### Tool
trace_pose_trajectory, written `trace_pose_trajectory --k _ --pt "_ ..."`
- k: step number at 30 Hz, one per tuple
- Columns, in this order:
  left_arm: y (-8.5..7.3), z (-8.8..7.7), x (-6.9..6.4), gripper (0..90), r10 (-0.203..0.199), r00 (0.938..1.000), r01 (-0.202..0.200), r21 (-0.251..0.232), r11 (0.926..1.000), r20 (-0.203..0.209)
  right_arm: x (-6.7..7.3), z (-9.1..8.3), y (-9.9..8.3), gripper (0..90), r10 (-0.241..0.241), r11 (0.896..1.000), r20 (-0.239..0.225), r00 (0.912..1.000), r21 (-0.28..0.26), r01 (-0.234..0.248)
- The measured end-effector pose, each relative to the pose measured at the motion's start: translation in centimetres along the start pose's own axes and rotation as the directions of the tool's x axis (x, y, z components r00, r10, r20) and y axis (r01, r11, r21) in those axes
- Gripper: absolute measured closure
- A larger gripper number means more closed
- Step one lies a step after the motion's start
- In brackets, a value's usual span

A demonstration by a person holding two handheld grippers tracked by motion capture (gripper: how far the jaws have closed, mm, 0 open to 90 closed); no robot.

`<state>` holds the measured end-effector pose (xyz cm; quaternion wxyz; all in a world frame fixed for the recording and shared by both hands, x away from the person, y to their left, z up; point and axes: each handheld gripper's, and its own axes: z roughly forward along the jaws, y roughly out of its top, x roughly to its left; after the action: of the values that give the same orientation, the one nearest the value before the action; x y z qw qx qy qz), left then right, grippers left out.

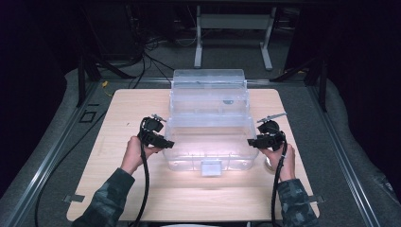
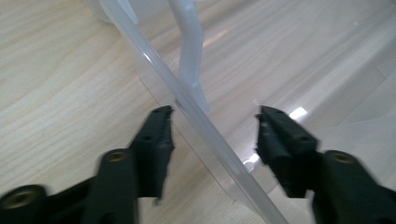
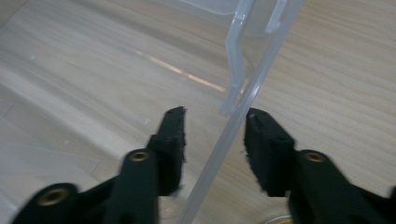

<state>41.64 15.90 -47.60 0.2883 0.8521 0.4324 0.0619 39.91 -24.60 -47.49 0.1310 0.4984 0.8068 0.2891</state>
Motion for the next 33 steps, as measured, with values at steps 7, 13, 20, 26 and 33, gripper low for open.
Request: trace_pose_trajectory --k 7,13,20,26,33 --pt "-0.9 -3.0 0.2 25.2 0.017 0.9998 -0.016 -0.079 0.9968 0.004 0.0 -2.7 -0.3 32.9 -0.015 0.999 -0.003 0.9999 -0.037 0.015" --pt "-2.2 -5.6 1.0 14.9 0.001 0.9996 -0.004 -0.123 0.9924 -0.027 -0.8 -5.3 -1.5 14.6 -0.014 0.998 0.037 0.9992 -0.06 0.016" --pt "-4.9 -7.4 2.4 3.0 -0.032 0.9975 0.022 -0.151 0.9883 -0.062 -2.7 -5.7 -3.7 10.2 0.021 1.0 0.104 0.9943 -0.001 -0.021" --pt "-9.0 -6.8 3.6 0.0 -0.077 0.9942 0.07 -0.101 0.9925 -0.074 -4.2 -2.8 -5.8 1.5 0.07 0.994 0.107 0.9917 0.077 -0.079" --pt "-12.4 -5.8 4.5 0.0 -0.103 0.9899 0.098 -0.051 0.9939 -0.098 -4.6 0.2 -7.2 6.4 0.078 0.985 0.146 0.9862 0.139 -0.099"
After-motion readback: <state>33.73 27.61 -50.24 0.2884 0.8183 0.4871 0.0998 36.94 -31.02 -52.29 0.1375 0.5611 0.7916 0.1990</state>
